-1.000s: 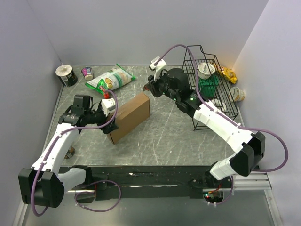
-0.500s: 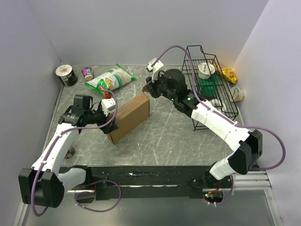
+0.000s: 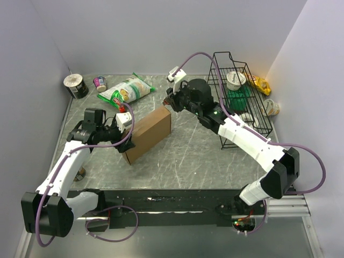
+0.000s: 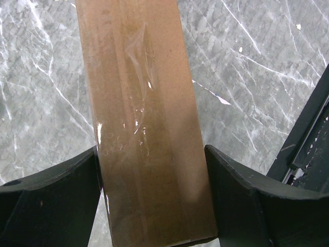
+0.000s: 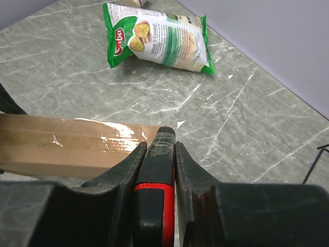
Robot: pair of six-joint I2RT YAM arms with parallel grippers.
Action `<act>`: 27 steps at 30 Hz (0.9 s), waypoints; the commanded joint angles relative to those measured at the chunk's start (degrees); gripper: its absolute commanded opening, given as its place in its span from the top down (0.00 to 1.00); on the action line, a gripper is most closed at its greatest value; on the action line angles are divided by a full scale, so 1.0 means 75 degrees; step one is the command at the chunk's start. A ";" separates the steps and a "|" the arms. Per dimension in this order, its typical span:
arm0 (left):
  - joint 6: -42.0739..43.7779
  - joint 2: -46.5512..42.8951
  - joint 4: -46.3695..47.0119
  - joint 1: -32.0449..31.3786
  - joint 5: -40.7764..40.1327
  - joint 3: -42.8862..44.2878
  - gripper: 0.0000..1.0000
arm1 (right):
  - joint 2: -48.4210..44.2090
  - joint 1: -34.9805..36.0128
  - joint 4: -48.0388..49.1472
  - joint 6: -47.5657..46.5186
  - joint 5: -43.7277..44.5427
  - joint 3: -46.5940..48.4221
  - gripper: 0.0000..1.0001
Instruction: Unpack the express box
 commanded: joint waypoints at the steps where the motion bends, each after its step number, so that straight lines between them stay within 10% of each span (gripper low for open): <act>1: 0.0036 0.0013 -0.0141 -0.0028 -0.0105 -0.0230 0.21 | 0.0096 0.0060 0.0304 -0.0066 0.0141 0.0071 1.00; 27: -0.0257 0.0166 0.0082 -0.0028 -0.0316 -0.0253 0.23 | 0.0132 0.0060 -0.1159 -0.0219 0.0012 0.0351 1.00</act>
